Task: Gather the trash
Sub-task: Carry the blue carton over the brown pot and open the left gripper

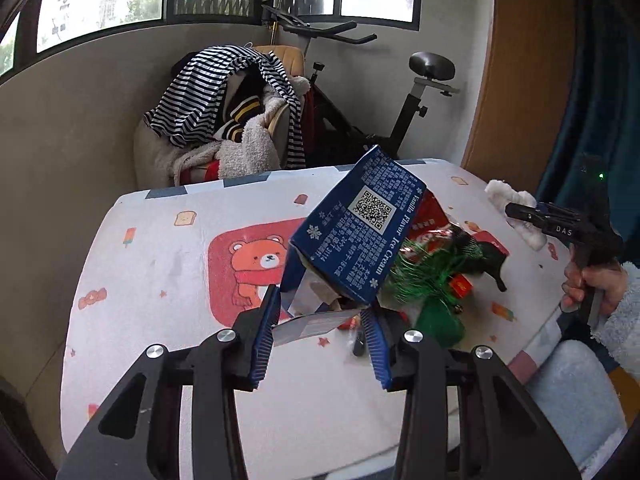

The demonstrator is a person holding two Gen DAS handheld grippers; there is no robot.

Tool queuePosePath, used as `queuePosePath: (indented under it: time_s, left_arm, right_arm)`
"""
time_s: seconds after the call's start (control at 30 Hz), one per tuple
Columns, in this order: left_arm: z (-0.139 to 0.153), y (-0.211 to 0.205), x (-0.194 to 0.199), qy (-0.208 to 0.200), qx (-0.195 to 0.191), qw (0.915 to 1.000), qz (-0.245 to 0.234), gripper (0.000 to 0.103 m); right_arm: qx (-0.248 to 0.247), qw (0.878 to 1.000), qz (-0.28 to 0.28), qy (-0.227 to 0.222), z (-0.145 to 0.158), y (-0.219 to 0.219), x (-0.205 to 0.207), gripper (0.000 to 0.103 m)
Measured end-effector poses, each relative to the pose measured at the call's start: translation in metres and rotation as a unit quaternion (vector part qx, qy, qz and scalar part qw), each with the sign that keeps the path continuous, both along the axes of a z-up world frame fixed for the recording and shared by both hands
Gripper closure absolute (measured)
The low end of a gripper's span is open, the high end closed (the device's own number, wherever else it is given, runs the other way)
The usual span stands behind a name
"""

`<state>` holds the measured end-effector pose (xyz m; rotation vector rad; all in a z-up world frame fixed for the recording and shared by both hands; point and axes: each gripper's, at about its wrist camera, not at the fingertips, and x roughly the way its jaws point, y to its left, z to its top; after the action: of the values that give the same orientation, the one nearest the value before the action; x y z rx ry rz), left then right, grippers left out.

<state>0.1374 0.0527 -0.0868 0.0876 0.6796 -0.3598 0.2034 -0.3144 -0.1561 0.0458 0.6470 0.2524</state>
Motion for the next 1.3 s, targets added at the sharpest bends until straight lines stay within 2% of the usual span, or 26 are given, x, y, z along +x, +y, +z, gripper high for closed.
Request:
queuePosePath:
  time_s: [0.17, 0.3, 0.43, 0.47, 0.5, 0.77, 1.07, 1.13, 1.2, 1.3]
  left_arm:
    - [-0.005, -0.011, -0.055, 0.009, -0.021, 0.9996, -0.020, 0.063]
    - [-0.023, -0.025, -0.096, 0.030, -0.025, 0.9986, -0.036, 0.063]
    - [-0.048, -0.038, -0.128, 0.058, -0.019, 0.9967, -0.054, 0.070]
    - [-0.056, -0.041, -0.134, 0.067, -0.016, 0.9959, -0.059, 0.077]
    - [-0.062, -0.044, -0.139, 0.075, -0.013, 0.9952, -0.061, 0.086]
    - [-0.105, -0.065, -0.160, 0.122, -0.026, 0.9880, -0.091, 0.090]
    - [-0.109, -0.080, -0.174, 0.156, -0.032, 0.9777, -0.137, 0.091]
    - [-0.109, -0.079, -0.176, 0.161, -0.041, 0.9758, -0.142, 0.084]
    - [-0.108, -0.078, -0.179, 0.156, -0.042, 0.9762, -0.144, 0.061]
    - [-0.106, -0.077, -0.184, 0.147, -0.042, 0.9783, -0.140, 0.053]
  right_arm:
    - [0.005, 1.000, 0.031, -0.001, 0.013, 0.013, -0.045, 0.056]
    - [0.020, 0.999, 0.045, -0.002, 0.017, 0.025, -0.087, 0.056]
    - [0.028, 0.998, 0.056, -0.002, 0.014, 0.035, -0.118, 0.056]
    - [0.028, 0.998, 0.060, -0.001, 0.014, 0.038, -0.128, 0.056]
    - [0.028, 0.998, 0.062, -0.001, 0.013, 0.039, -0.132, 0.056]
    - [0.036, 0.997, 0.067, 0.010, 0.004, 0.046, -0.163, 0.056]
    - [0.036, 0.996, 0.073, 0.024, -0.006, 0.043, -0.178, 0.056]
    - [0.036, 0.996, 0.075, 0.026, -0.008, 0.043, -0.180, 0.056]
    - [0.038, 0.996, 0.077, 0.029, -0.010, 0.042, -0.179, 0.056]
    - [0.039, 0.995, 0.080, 0.034, -0.013, 0.044, -0.180, 0.056]
